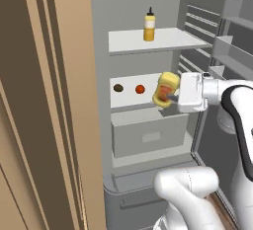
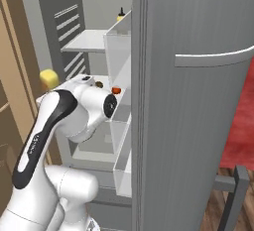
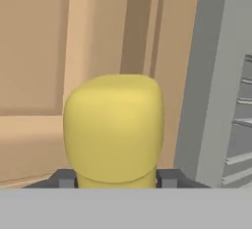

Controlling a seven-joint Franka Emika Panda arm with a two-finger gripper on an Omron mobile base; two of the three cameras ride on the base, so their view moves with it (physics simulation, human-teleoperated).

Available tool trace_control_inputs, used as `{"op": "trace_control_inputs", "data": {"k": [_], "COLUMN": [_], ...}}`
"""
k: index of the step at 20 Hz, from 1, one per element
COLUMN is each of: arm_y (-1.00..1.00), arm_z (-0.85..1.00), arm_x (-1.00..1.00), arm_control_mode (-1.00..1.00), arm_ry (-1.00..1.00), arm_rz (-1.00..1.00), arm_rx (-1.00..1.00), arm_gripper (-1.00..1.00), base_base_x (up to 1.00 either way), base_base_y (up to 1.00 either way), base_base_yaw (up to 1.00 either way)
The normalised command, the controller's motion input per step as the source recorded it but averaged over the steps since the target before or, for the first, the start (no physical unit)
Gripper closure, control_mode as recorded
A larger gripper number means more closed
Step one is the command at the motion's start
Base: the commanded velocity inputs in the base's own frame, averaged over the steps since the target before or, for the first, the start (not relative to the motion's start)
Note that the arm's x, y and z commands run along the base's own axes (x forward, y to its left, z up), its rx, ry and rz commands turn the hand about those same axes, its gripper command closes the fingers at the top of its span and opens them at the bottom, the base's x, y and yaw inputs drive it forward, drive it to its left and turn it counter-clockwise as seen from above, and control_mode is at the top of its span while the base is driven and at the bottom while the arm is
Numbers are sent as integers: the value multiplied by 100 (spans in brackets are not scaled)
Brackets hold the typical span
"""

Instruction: Place the mustard and mustard from the counter to the top shelf of the fridge. If the existing items in the fridge are on the top shelf, move them to other shelves.

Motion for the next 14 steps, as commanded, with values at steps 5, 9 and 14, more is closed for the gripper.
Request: {"op": "trace_control_inputs", "data": {"k": [5, 9, 14], "arm_y": [-19, -15, -11], "arm_z": [66, 61, 64], "arm_x": [-6, 0, 0], "arm_control_mode": [-100, -100, -100], "arm_ry": [0, 0, 0], "arm_rz": [-15, -18, -17], "arm_rx": [0, 0, 0], "arm_gripper": [100, 100, 100], "base_base_x": [0, 0, 0], "base_base_y": [0, 0, 0], "base_base_yaw": [0, 0, 0]}}
